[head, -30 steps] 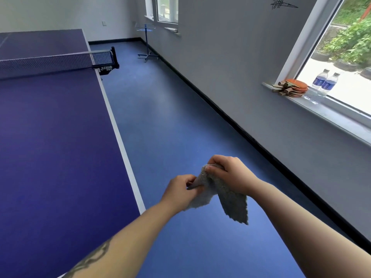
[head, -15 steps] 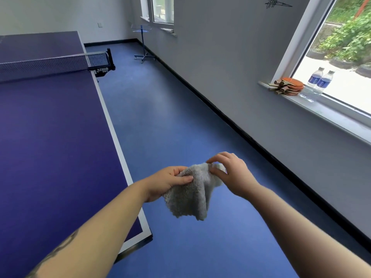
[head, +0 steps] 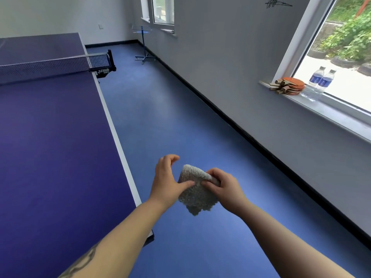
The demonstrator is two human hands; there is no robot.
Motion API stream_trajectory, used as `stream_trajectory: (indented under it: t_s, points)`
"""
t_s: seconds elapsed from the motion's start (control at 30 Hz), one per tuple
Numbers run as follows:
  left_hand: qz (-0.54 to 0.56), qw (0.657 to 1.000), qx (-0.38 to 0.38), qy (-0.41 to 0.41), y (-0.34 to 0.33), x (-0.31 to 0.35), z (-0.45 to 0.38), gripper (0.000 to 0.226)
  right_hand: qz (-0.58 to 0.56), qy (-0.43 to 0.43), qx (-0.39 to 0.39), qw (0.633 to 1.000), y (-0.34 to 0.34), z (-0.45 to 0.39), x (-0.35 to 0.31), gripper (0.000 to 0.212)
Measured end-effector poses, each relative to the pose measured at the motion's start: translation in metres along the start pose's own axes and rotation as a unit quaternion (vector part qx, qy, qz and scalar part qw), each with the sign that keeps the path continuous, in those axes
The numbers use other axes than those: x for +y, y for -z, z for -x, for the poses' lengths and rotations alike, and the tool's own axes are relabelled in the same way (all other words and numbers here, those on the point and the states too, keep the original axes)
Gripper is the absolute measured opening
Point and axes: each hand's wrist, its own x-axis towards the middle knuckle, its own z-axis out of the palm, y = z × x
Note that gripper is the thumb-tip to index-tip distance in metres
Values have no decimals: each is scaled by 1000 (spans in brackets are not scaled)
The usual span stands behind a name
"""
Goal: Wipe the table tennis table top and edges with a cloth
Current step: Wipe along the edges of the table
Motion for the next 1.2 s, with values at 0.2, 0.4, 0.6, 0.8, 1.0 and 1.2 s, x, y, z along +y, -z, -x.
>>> stream_trajectory:
  t_s: [0.2,0.4,0.6,0.8,1.0,1.2]
  points:
    - [-31,993,-113,-6,7,-13,-1,21,12,26,-39,999,6,-4,-1,9]
    - [-89,965,-61,239,42,-92,45,38,79,-49,-39,995,-39,-4,12,8]
    - [-259,913,0,316,104,-175,122,48,63,-129,20,989,-114,5,2,6]
    - [-345,900,-16,266,117,-219,131,52,142,17,19,990,-207,25,-26,11]
    - [-376,891,11,253,103,-231,130,55,228,144,40,962,-269,58,-19,16]
    - [-383,893,34,235,104,-235,134,55,286,43,16,957,-285,34,-15,54]
